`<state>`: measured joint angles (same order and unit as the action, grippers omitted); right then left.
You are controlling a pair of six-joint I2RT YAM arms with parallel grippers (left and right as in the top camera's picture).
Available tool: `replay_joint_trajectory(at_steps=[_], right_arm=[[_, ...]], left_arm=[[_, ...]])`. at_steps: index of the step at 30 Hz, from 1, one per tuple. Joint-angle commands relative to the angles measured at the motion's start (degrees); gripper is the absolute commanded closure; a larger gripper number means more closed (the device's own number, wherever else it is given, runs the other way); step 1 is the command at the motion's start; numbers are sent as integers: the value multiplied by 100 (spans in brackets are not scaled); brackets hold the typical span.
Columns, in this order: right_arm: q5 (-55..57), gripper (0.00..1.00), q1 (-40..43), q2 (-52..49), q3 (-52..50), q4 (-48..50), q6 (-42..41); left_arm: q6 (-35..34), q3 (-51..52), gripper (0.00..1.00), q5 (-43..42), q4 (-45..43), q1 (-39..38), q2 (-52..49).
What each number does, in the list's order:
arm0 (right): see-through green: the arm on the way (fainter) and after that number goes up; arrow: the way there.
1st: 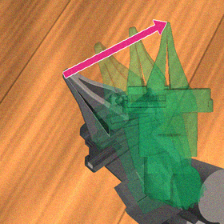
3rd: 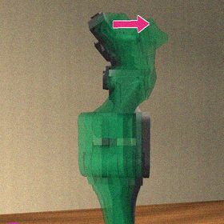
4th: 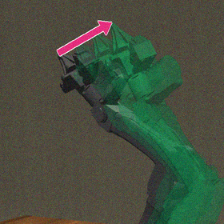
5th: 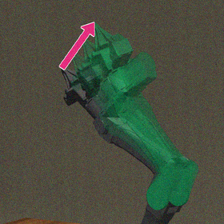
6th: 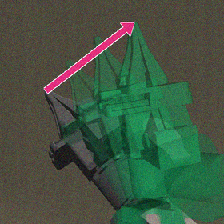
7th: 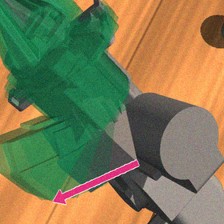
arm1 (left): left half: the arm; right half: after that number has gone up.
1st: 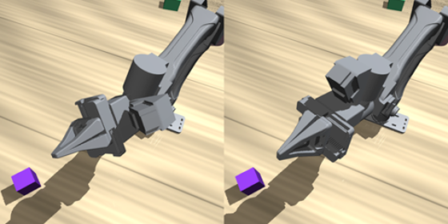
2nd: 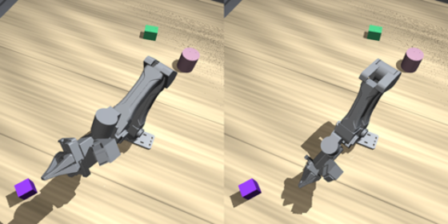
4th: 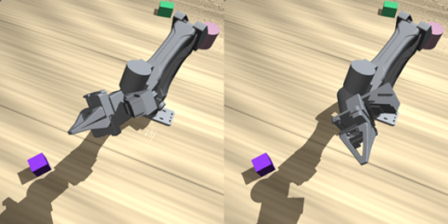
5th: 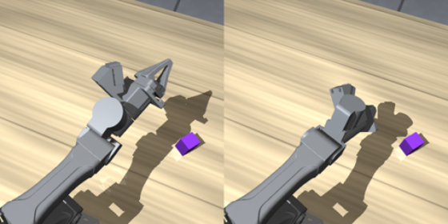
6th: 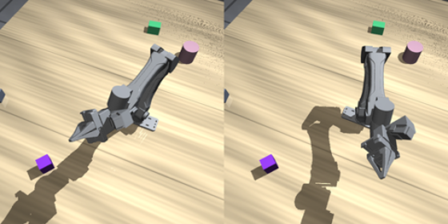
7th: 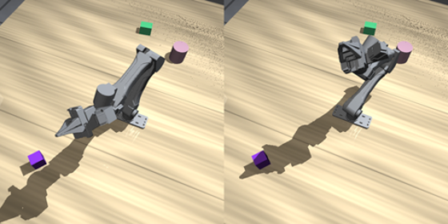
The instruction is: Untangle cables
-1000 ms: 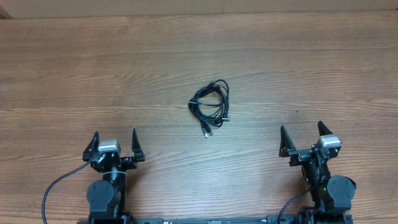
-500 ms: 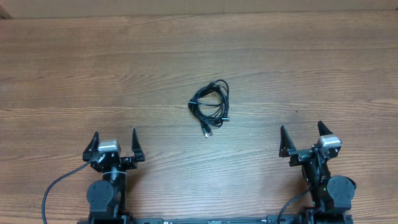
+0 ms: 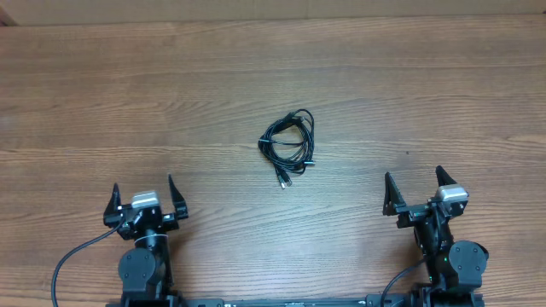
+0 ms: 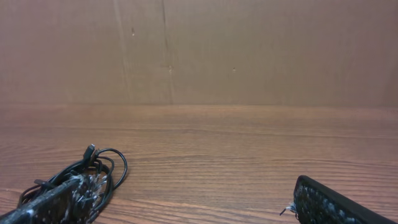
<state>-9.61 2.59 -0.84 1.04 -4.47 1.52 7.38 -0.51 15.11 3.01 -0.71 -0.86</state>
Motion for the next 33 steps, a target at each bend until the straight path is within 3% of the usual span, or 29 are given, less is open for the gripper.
replay_joint_trajectory(at_steps=[1,4,10,15,17,26,30,33], right_arm=[[35,0,-33,61,-50,68,13],[-476,0,-33,61,-55,83,-457],[-881,0,-33,61,-55,122,-1521],[-1108,0,-35,-232,46,-90,-1558],[-1106,0,-35,-540,243,-372,-1657],[-1108,0,-48,-3185,2511,-1641,-1650],[-1104,0,-234,-4393,3912,-2684,-1622],[-1108,0,-573,-5381,4876,-3281,-1609]], left_arm=[[291,20,0,315,-20,42,50],[63,20,0,-181,2,33,50],[-409,20,0,-2006,96,28,48],[-1384,-273,0,-2719,9,26,-83],[-1438,-597,0,-3119,142,24,-369],[-1502,-3276,0,-3560,688,-396,-3289],[-1029,-5136,0,-3279,1827,-962,-5010],[-595,-6905,0,-2214,3338,-1609,-6500]])
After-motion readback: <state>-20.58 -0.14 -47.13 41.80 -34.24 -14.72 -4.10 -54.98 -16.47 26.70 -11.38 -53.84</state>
